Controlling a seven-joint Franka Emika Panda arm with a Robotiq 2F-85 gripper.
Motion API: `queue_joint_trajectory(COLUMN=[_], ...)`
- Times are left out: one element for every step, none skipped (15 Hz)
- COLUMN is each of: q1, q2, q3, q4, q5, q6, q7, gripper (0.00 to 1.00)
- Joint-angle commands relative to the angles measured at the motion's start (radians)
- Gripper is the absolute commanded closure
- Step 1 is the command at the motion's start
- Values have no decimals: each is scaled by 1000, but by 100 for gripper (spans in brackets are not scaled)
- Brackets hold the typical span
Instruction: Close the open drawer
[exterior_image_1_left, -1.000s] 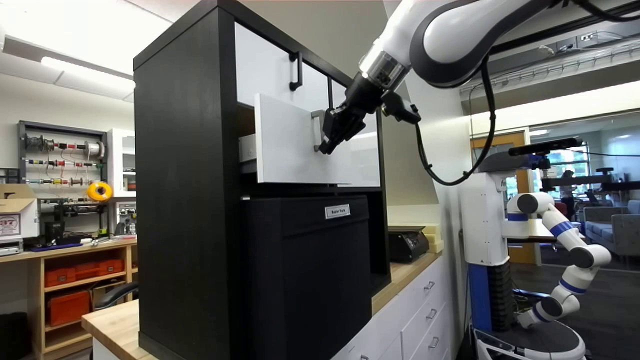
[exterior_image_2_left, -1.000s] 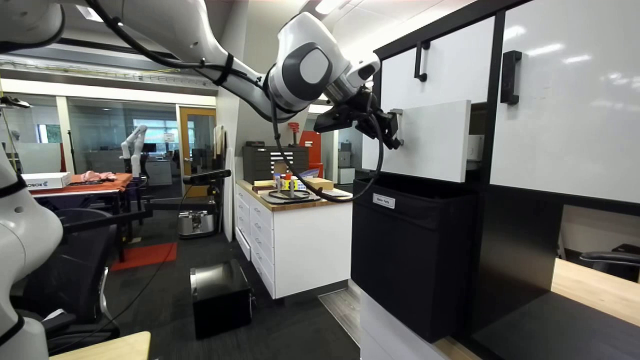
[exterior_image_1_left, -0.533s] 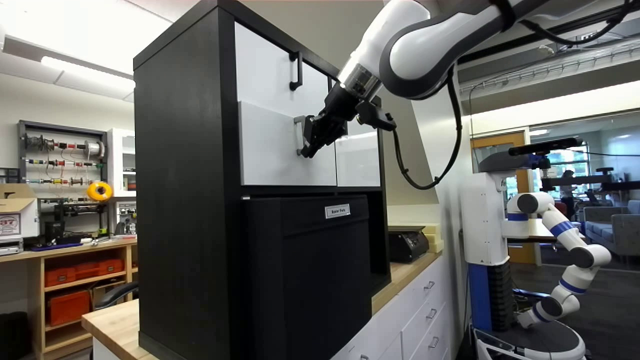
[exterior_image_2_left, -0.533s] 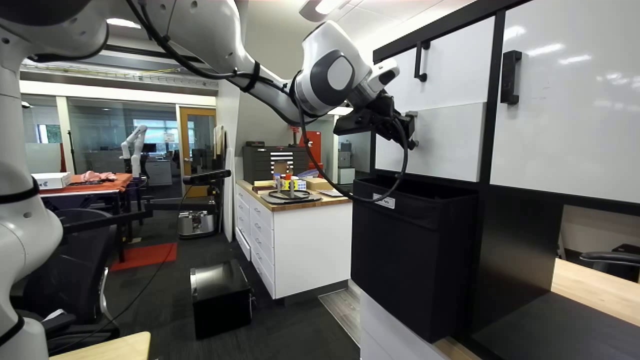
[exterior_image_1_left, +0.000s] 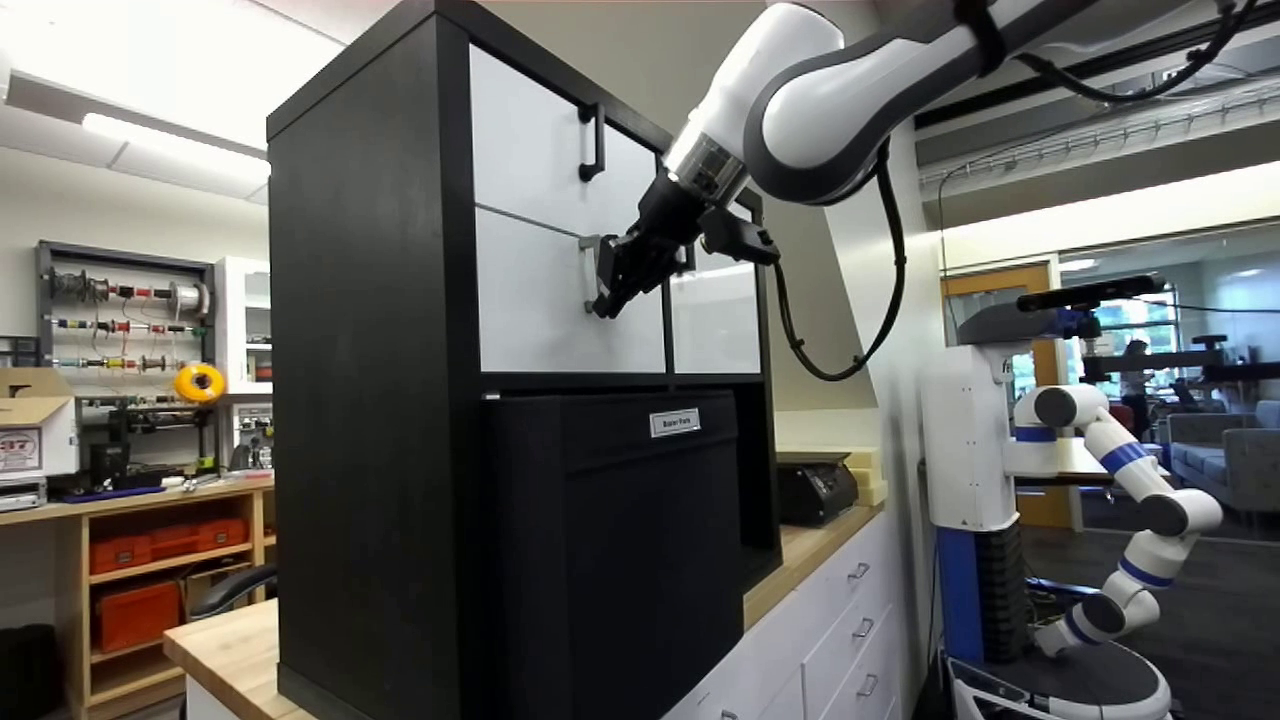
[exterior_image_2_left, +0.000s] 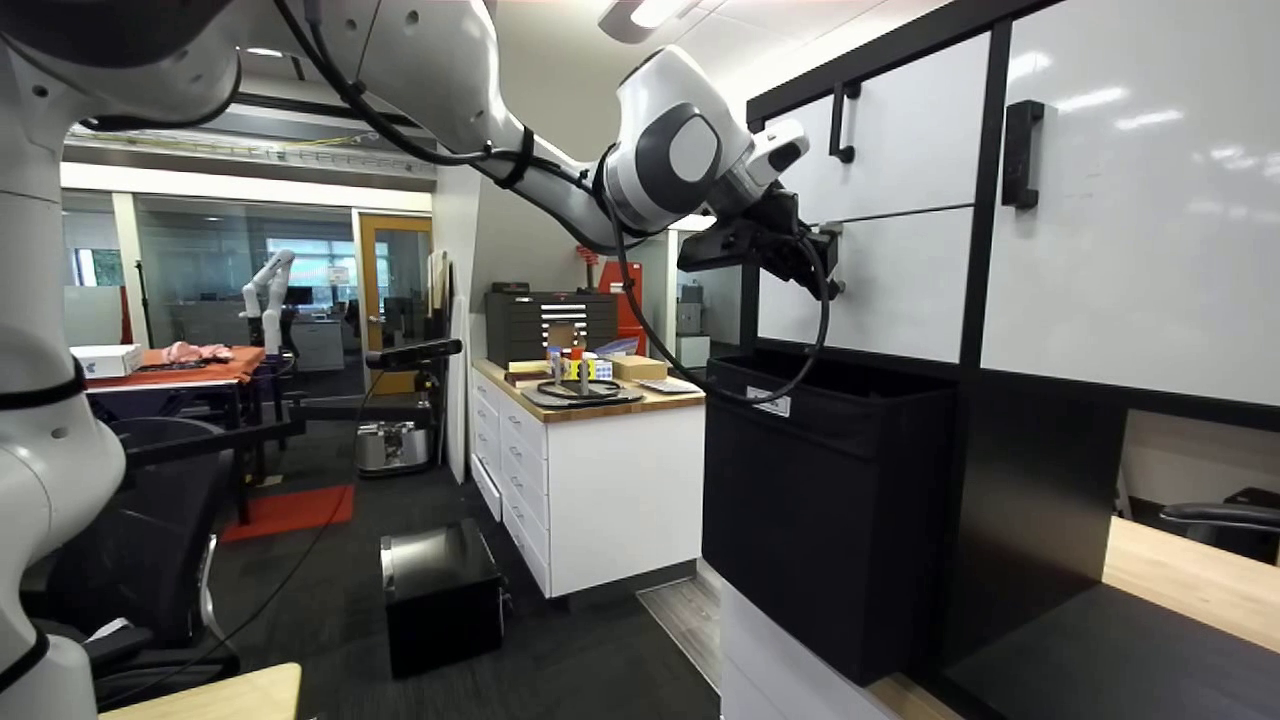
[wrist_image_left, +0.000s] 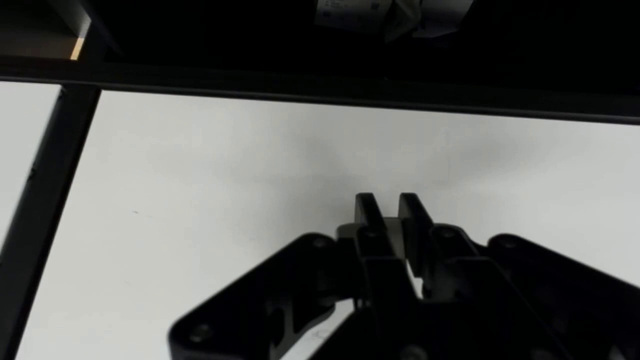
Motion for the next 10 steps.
queue_joint_trajectory(q1=[10, 11, 11, 12, 14, 16, 18, 85, 94, 109], q2=[18, 14, 11, 5, 0, -10, -20, -35, -45, -53], q3=[-10, -8, -7, -7, -6, -3, 0, -62, -65, -71], q4=[39, 39, 39, 38, 38, 35, 33, 29, 29, 32], q5=[-48, -51, -57, -65, -71, -71, -69, -40, -39, -34], q6=[-69, -89, -103, -121, -139, -162, -189, -217, -246, -277], q7=[37, 37, 38, 42, 45, 42, 41, 20, 22, 21], gripper=[55, 48, 42, 35, 30, 23, 16, 9, 4, 1])
